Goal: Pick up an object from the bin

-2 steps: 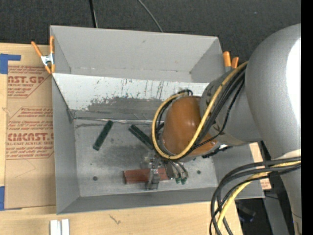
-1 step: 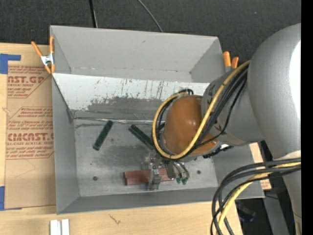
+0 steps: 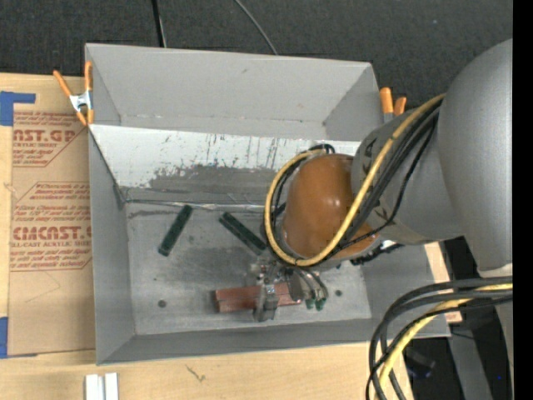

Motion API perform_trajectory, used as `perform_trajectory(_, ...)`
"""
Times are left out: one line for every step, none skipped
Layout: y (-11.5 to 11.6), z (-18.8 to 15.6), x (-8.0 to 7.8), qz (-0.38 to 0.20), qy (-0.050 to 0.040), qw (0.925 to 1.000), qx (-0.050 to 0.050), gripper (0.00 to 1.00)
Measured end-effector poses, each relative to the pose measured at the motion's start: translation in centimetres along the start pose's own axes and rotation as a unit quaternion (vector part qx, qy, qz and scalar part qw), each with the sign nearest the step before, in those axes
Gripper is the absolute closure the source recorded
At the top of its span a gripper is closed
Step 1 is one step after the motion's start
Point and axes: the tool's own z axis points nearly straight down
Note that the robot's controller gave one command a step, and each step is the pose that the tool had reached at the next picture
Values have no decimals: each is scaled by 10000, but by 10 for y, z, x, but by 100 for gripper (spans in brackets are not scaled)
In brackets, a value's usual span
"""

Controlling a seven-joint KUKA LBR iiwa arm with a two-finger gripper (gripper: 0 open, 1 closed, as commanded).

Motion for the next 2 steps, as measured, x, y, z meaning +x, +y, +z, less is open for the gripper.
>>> perform_trajectory(0, -20, -2, 0, -49, 10000, -4, 100)
perform_trajectory(0, -36, 0, 0, -27, 10000, -2, 100)
